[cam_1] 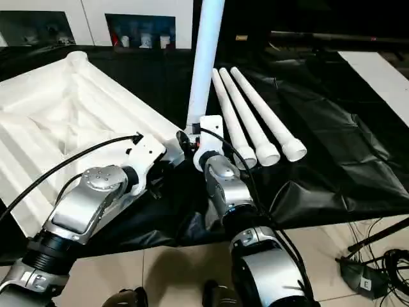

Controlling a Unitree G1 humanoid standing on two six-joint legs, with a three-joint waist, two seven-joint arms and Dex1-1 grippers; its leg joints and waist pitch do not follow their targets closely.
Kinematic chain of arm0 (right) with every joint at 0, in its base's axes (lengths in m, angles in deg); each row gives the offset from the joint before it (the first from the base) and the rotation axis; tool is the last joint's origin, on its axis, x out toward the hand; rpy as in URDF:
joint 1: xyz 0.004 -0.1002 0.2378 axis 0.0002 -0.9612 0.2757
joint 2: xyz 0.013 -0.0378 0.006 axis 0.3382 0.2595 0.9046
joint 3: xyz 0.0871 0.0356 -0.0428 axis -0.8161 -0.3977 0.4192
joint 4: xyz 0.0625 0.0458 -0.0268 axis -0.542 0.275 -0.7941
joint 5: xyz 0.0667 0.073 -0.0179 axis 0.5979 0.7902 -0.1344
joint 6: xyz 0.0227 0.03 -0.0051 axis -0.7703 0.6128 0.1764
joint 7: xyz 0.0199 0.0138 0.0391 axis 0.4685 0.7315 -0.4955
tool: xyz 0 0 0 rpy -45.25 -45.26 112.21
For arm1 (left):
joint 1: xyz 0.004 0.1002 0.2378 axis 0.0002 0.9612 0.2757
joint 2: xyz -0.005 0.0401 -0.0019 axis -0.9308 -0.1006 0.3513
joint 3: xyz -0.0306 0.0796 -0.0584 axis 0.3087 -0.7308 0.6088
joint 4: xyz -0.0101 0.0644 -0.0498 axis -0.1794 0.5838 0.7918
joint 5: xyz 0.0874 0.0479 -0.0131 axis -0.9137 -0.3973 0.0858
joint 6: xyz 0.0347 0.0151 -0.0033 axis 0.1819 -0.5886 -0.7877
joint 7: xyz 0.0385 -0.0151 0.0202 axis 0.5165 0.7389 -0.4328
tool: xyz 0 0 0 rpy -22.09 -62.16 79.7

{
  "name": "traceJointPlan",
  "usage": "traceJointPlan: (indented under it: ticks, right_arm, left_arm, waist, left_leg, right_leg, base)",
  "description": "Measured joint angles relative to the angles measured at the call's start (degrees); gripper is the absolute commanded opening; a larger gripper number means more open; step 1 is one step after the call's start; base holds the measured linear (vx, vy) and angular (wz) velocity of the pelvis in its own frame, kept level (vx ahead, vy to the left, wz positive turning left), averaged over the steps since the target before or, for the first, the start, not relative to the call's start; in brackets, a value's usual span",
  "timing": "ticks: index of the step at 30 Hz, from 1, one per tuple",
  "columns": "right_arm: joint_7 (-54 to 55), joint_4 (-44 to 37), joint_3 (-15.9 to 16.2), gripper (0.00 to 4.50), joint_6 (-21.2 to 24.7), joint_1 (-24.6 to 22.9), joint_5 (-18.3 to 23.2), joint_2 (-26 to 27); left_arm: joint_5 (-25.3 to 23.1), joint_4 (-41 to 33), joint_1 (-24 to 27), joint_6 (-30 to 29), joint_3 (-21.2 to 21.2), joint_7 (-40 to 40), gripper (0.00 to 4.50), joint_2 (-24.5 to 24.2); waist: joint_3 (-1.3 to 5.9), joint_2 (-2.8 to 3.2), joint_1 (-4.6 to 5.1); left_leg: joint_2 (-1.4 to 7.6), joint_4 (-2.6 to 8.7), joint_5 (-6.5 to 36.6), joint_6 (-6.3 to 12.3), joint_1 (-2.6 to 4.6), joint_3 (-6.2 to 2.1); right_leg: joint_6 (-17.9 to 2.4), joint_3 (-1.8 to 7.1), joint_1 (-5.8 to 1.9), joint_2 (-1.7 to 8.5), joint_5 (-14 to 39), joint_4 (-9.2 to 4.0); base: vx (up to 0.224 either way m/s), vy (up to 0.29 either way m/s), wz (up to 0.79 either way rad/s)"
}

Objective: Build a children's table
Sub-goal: Rotate leg to tighten

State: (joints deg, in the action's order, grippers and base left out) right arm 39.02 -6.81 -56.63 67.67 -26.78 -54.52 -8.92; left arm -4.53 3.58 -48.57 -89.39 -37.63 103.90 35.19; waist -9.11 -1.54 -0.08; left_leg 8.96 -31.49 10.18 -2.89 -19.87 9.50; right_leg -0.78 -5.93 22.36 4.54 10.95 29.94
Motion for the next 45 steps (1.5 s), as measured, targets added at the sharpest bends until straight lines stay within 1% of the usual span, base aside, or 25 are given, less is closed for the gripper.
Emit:
traceJointPlan:
  ticks: [1, 2, 3, 4, 5, 6, 7, 8, 9, 10, 11, 12, 13, 14, 17, 18, 21, 23, 25, 26, 27, 30, 33, 37, 45]
  right_arm:
    - [-0.29, 0.26, -0.11, 3.07, -0.42, 0.10, 0.00, 0.00]
    - [-0.41, 0.37, -0.13, 3.28, -0.67, 0.19, 0.00, -0.04]
    - [-0.64, 0.55, -0.14, 3.42, -0.81, 0.39, -0.03, -0.11]
    - [-1.01, 0.65, -0.28, 3.42, -0.85, 0.58, -0.04, -0.17]
    - [-1.41, 1.03, -0.81, 3.42, -0.71, 0.73, 0.18, -0.17]
    - [-1.66, 1.31, -1.33, 3.51, -1.02, 0.63, 0.22, -0.22]
    - [-2.14, 1.27, -1.38, 3.69, -1.44, 0.65, 0.20, -0.39]
    - [-2.68, 1.27, -1.38, 3.69, -1.66, 0.68, 0.21, -0.53]
    - [-3.20, 1.29, -1.36, 3.90, -1.75, 0.70, 0.19, -0.70]
    - [-3.66, 1.28, -1.33, 3.90, -1.76, 0.57, 0.17, -0.90]
    - [-3.99, 1.21, -1.32, 3.94, -1.67, 0.23, 0.19, -1.22]
    - [-4.53, -0.03, -1.21, 4.19, -1.65, -0.52, 0.15, -1.64]
    - [-5.06, -0.68, -1.07, 4.19, -1.60, -0.93, 0.12, -1.84]
    - [-6.00, -2.97, -0.25, 4.32, -0.93, -2.19, 0.04, -2.53]
    - [-10.22, -9.97, 1.74, 4.32, 1.52, -5.79, -0.14, -5.10]
    - [-13.00, -14.69, 3.07, 4.32, 3.28, -7.94, -0.09, -6.71]
    - [-19.10, -23.11, 4.97, 4.32, 6.66, -11.42, 0.29, -11.01]
    - [-22.30, -26.20, 5.75, 4.32, 7.65, -12.76, 0.47, -13.40]
    - [-25.65, -28.96, 7.07, 4.32, 8.38, -13.98, 0.61, -15.74]
    - [-27.36, -30.07, 7.62, 4.32, 8.57, -14.58, 0.62, -16.78]
    - [-30.04, -31.84, 8.88, 4.32, 8.73, -15.37, 0.63, -18.66]
    - [-35.69, -36.09, 10.16, 4.32, 10.20, -17.38, 1.82, -22.76]
    - [-39.20, -38.26, 10.71, 4.32, 11.85, -19.16, 1.97, -24.80]
    - [-42.68, -40.08, 11.45, 4.32, 12.51, -20.40, 2.59, -26.12]
    - [-44.09, -40.75, 12.07, 4.32, 13.31, -20.30, 3.66, -26.17]
  left_arm:
    - [0.00, -0.02, 0.00, 0.12, 0.05, 0.00, 0.00, -0.02]
    - [0.00, -0.08, 0.00, 0.22, 0.09, 0.00, 0.00, -0.01]
    - [0.00, -0.10, 0.00, 0.33, 0.16, 0.00, 0.00, -0.02]
    - [0.01, -0.13, -0.02, 0.45, 0.26, 0.00, 0.00, -0.03]
    - [0.06, -0.15, -0.06, 0.60, 0.28, 0.13, 0.00, -0.02]
    - [0.07, -0.46, -0.03, 0.94, 0.20, 0.43, 0.00, -0.09]
    - [0.05, -0.70, -0.03, 1.05, 0.20, 0.51, 0.00, -0.20]
    - [0.06, -0.83, -0.04, 1.17, 0.21, 0.58, 0.00, -0.27]
    - [0.07, -1.34, -0.05, 1.27, 0.15, 1.01, 0.00, -0.35]
    - [0.08, -1.74, -0.03, 1.26, -0.05, 1.45, 0.00, -0.55]
    - [0.09, -2.13, -0.03, 1.14, -0.24, 1.82, 0.00, -0.76]
    - [0.10, -2.54, 0.03, 1.08, -0.40, 2.25, 0.00, -1.13]
    - [0.30, -3.00, 0.24, 1.08, -0.56, 2.57, 0.00, -1.39]
    - [0.64, -3.73, 0.57, 1.10, -0.72, 3.06, 0.00, -1.81]
    - [1.84, -6.05, 1.75, 1.50, -0.84, 5.73, 0.00, -3.76]
    - [2.28, -6.68, 2.04, 2.14, -0.96, 7.25, 0.00, -4.79]
    - [3.37, -8.23, 2.94, 3.79, -0.93, 10.34, 0.00, -7.17]
    - [3.92, -8.92, 3.31, 4.54, -0.81, 11.89, 0.00, -8.22]
    - [4.25, -9.63, 3.76, 5.51, -0.79, 13.29, 0.00, -9.14]
    - [4.39, -10.14, 3.97, 5.99, -0.68, 14.08, 0.00, -9.88]
    - [4.61, -10.63, 4.08, 6.78, -0.64, 15.33, 0.00, -10.80]
    - [6.49, -11.32, 4.85, 8.19, -0.11, 18.92, 0.00, -13.31]
    - [7.31, -11.63, 5.57, 9.60, 0.06, 21.73, 0.00, -15.20]
    - [9.02, -11.83, 6.83, 11.49, -0.18, 26.51, 0.00, -17.18]
    - [9.07, -11.81, 6.80, 12.15, -0.73, 28.43, 0.00, -18.01]
  waist:
    - [-0.07, 0.03, 0.03]
    - [-0.16, 0.08, 0.02]
    - [-0.29, 0.23, 0.01]
    - [-0.35, 0.24, -0.01]
    - [-0.40, 0.24, -0.27]
    - [-0.52, -0.06, -0.44]
    - [-0.64, -0.35, -0.65]
    - [-0.71, -0.41, -0.98]
    - [-0.84, -0.29, -1.91]
    - [-0.88, -0.23, -2.17]
    - [-0.88, -0.22, -2.26]
    - [-0.89, -0.23, -2.22]
    - [-0.89, -0.23, -2.16]
    - [-0.91, -0.25, -2.11]
    - [-0.92, -0.25, -2.39]
    - [-0.95, -0.31, -2.54]
    - [-0.96, -0.39, -2.72]
    - [-0.96, -0.40, -2.83]
    - [-0.95, -0.37, -3.07]
    - [-0.94, -0.35, -3.20]
    - [-0.92, -0.33, -3.30]
    - [-0.92, -0.35, -3.28]
    - [-0.91, -0.36, -3.12]
    - [-0.93, -0.37, -3.06]
    - [-0.95, -0.42, -2.79]
  left_leg:
    - [0.01, 0.10, 0.00, 0.00, 0.01, -0.01]
    - [0.03, 0.20, 0.00, 0.00, 0.00, -0.04]
    - [0.08, 0.49, 0.00, 0.00, 0.00, -0.07]
    - [0.10, 0.89, 0.00, 0.00, -0.05, -0.05]
    - [0.11, 1.42, 0.00, 0.00, -0.09, 0.10]
    - [0.02, 1.73, 0.00, -0.01, -0.09, 0.46]
    - [-0.15, 1.81, 0.04, -0.04, 0.02, 0.68]
    - [-0.23, 1.82, 0.48, -0.10, -0.02, 0.68]
    - [-0.26, 1.82, 0.44, -0.07, -0.54, 0.38]
    - [-0.25, 1.75, 0.17, 0.10, -0.68, 0.08]
    - [-0.08, 1.70, -0.12, -0.03, -0.48, 0.13]
    - [-0.03, 1.52, -0.44, -0.17, -0.54, 0.41]
    - [-0.04, 1.35, -0.65, -0.07, -0.48, 0.74]
    - [-0.06, 1.20, -0.69, -0.08, -0.47, 0.96]
    - [-0.04, 1.18, -0.69, -0.07, -0.54, 1.21]
    - [-0.04, 1.16, -0.71, -0.06, -0.60, 1.40]
    - [-0.04, 1.07, -0.76, -0.04, -0.63, 2.10]
    - [-0.03, 1.06, -0.77, -0.03, -0.68, 2.27]
    - [0.23, 1.13, -0.92, 0.22, -0.76, 2.29]
    - [0.55, 1.01, -0.98, 0.32, -0.96, 2.28]
    - [0.71, 0.95, -0.97, 0.31, -1.27, 2.26]
    - [0.76, 0.68, -0.79, 0.62, -1.82, 2.24]
    - [0.98, 0.03, -0.53, 1.04, -2.18, 2.05]
    - [1.02, -0.23, -0.54, 1.01, -2.13, 2.03]
    - [0.95, -0.71, -0.59, 0.76, -2.16, 2.17]
  right_leg:
    - [-0.04, -0.09, 0.02, 0.01, 0.07, -0.01]
    - [-0.08, -0.29, 0.02, 0.06, 0.24, -0.01]
    - [-0.11, -0.74, -0.06, 0.24, 0.76, 0.00]
    - [-0.13, -0.98, -0.23, 0.36, 1.34, 0.10]
    - [-0.40, -0.87, -0.05, 0.36, 2.19, 0.56]
    - [-0.48, -0.29, 0.52, 0.38, 2.91, 1.32]
    - [-0.46, 0.11, 1.17, 0.41, 2.90, 1.39]
    - [-0.46, 0.08, 1.30, 0.52, 2.90, 1.37]
    - [-0.42, -0.12, 1.02, 0.55, 2.88, 1.35]
    - [-0.43, -0.43, 1.03, 0.54, 2.87, 1.35]
    - [-0.63, -0.50, 1.08, 0.47, 2.68, 1.35]
    - [-1.22, -0.32, 1.08, 0.48, 1.79, 1.38]
    - [-1.74, 0.05, 1.08, 0.49, 0.86, 1.43]
    - [-1.76, 0.31, 1.09, 0.50, 0.35, 1.51]
    - [-1.76, 0.59, 1.15, 0.55, 0.22, 1.80]
    - [-1.70, 0.74, 1.25, 0.61, -0.08, 2.04]
    - [-0.71, 1.80, 1.48, 0.56, -1.73, 2.45]
    - [-0.59, 2.16, 1.72, 0.52, -1.76, 3.11]
    - [-0.25, 2.14, 1.77, 0.33, -1.38, 3.24]
    - [-0.40, 2.11, 1.87, 0.02, -1.18, 3.27]
    - [-0.54, 2.11, 2.13, -0.16, -1.06, 3.28]
    - [-0.97, 2.19, 2.86, -0.24, -0.78, 3.90]
    - [-1.11, 2.13, 2.99, -0.39, -0.62, 4.22]
    - [-1.11, 2.15, 2.88, -0.37, -0.66, 4.31]
    - [-1.08, 2.36, 2.61, -0.22, -0.75, 4.38]
  base:
    - [0.000, 0.000, 0.00]
    - [0.000, 0.000, 0.00]
    - [0.000, 0.000, 0.00]
    - [0.000, 0.000, 0.00]
    - [0.000, 0.000, 0.00]
    - [0.008, -0.056, 0.15]
    - [0.014, -0.065, 0.14]
    - [0.014, -0.065, 0.14]
    - [0.066, -0.022, -0.12]
    - [0.086, 0.008, -0.16]
    - [0.086, 0.008, -0.16]
    - [0.000, 0.000, 0.00]
    - [0.000, 0.000, 0.00]
    - [0.000, 0.000, 0.00]
    - [0.042, -0.003, 0.08]
    - [0.067, -0.013, 0.10]
    - [0.072, -0.026, 0.13]
    - [0.083, -0.043, 0.16]
    - [0.044, -0.022, 0.07]
    - [0.091, -0.038, 0.04]
    - [0.081, -0.030, 0.00]
    - [0.053, -0.020, 0.00]
    - [0.000, 0.000, 0.00]
    - [0.000, 0.000, 0.00]
    - [0.000, 0.000, 0.00]
